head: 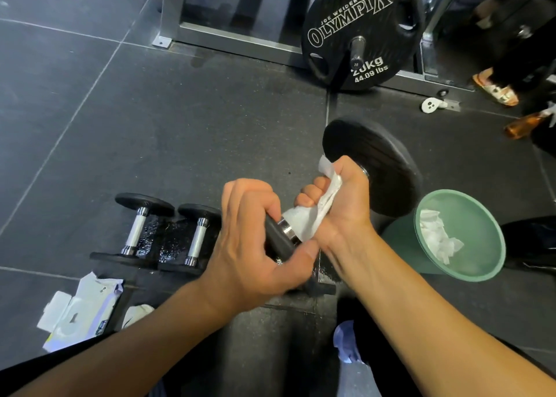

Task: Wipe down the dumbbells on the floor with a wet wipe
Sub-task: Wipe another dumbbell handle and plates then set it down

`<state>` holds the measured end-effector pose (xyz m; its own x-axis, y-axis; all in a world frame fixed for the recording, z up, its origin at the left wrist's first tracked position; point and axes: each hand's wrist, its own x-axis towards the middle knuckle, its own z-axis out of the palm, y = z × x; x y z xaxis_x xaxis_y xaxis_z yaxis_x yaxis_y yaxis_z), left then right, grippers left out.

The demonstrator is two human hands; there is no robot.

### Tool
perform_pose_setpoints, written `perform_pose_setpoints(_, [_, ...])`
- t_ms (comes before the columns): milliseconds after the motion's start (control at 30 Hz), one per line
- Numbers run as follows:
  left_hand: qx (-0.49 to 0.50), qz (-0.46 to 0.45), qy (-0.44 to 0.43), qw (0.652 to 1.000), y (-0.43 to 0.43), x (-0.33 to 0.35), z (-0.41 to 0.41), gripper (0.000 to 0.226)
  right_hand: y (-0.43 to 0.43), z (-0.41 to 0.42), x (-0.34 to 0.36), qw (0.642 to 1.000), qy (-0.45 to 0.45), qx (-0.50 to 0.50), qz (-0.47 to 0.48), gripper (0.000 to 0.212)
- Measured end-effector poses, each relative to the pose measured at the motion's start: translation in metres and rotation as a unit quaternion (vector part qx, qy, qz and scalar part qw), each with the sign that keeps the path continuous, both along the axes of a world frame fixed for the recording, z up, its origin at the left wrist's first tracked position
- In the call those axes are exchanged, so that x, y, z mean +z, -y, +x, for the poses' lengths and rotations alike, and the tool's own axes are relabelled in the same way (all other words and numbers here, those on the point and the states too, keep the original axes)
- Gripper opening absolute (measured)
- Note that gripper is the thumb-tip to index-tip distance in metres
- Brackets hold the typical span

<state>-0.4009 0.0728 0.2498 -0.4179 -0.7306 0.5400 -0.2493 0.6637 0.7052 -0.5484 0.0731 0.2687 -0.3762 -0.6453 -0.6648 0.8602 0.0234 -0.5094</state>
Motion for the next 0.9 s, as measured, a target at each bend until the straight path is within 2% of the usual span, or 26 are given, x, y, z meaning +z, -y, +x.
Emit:
perform_pose_setpoints(67, [0.01, 0.086, -0.055, 0.995, 0.007, 0.003, -0.001, 0.029, 0.0, 0.002, 0.002, 0.999, -0.005, 0.017, -0.027, 0.031])
perform_pose_setpoints(133, [0.02, 0.185, -0.118, 0.975, 0.01, 0.005, -0.002, 0.026, 0.0, 0.001, 0.005, 0.998, -0.015, 0.035, -0.054, 0.032])
perform_pose_setpoints(200, [0.017, 0.281, -0.183, 0.942, 0.012, 0.006, -0.003, 0.026, 0.0, -0.002, 0.009, 0.995, -0.012, 0.053, -0.083, 0.034])
perform_pose_setpoints(300, [-0.002, 0.4, -0.279, 0.873, 0.017, 0.003, -0.003, 0.017, -0.001, -0.003, 0.013, 0.989, -0.011, 0.085, -0.12, 0.034])
perform_pose_setpoints(367, [-0.008, 0.474, -0.328, 0.817, 0.019, 0.005, -0.004, 0.017, -0.004, -0.004, 0.013, 0.982, -0.006, 0.114, -0.151, 0.034])
perform_pose_setpoints(467, [-0.018, 0.597, -0.388, 0.703, 0.021, 0.009, -0.003, 0.021, -0.005, -0.004, 0.012, 0.962, 0.014, 0.16, -0.22, 0.034])
perform_pose_setpoints(567, [-0.04, 0.71, -0.38, 0.591, 0.019, 0.007, -0.001, 0.028, -0.004, -0.004, 0.014, 0.934, 0.066, 0.202, -0.289, 0.033])
perform_pose_setpoints(600, [-0.041, 0.731, -0.371, 0.571, 0.017, 0.004, 0.0, 0.029, -0.004, -0.003, 0.015, 0.926, 0.079, 0.212, -0.304, 0.032])
perform_pose_setpoints(667, [-0.032, 0.738, -0.358, 0.571, 0.012, 0.0, 0.001, 0.031, -0.003, -0.002, 0.016, 0.926, 0.068, 0.217, -0.3, 0.03])
perform_pose_setpoints(833, [-0.022, 0.668, -0.393, 0.632, 0.018, 0.002, 0.001, 0.032, -0.001, -0.001, 0.015, 0.952, 0.041, 0.184, -0.243, 0.034])
perform_pose_setpoints(900, [-0.009, 0.625, -0.395, 0.673, 0.019, 0.007, -0.001, 0.039, 0.0, -0.004, 0.015, 0.96, 0.043, 0.166, -0.222, 0.035])
